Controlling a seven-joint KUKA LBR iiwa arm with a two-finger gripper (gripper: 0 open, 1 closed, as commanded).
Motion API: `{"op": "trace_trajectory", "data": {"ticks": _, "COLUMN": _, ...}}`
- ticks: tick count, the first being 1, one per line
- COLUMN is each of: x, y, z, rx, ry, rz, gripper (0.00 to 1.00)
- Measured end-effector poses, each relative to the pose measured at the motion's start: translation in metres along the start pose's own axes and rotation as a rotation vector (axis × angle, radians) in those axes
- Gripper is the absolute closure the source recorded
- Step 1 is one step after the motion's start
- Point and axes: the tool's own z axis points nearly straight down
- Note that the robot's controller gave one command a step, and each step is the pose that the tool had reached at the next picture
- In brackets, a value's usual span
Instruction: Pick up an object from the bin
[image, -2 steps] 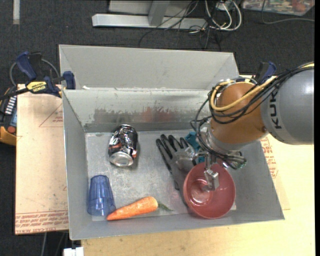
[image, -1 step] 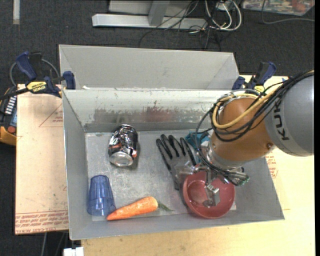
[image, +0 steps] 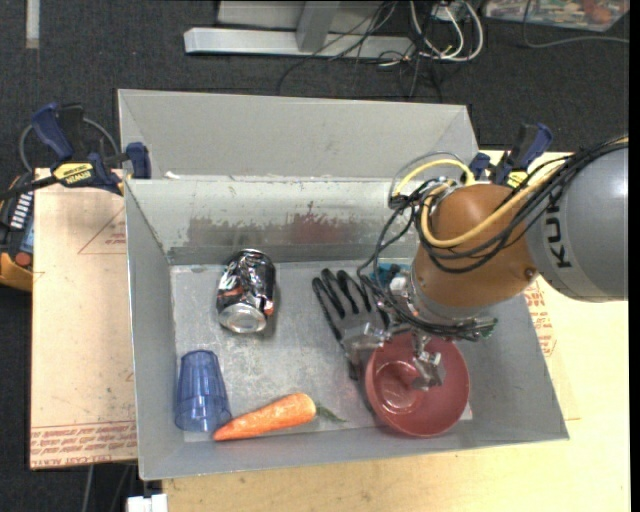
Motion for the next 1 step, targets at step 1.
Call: {"op": "trace_trajectory", "data": {"ticks": 1, "x": 0.028, "y": 0.0162, "z": 0.028, "rx": 0.003, "ry": -0.004, "rz": -0.358, "gripper": 0.0}}
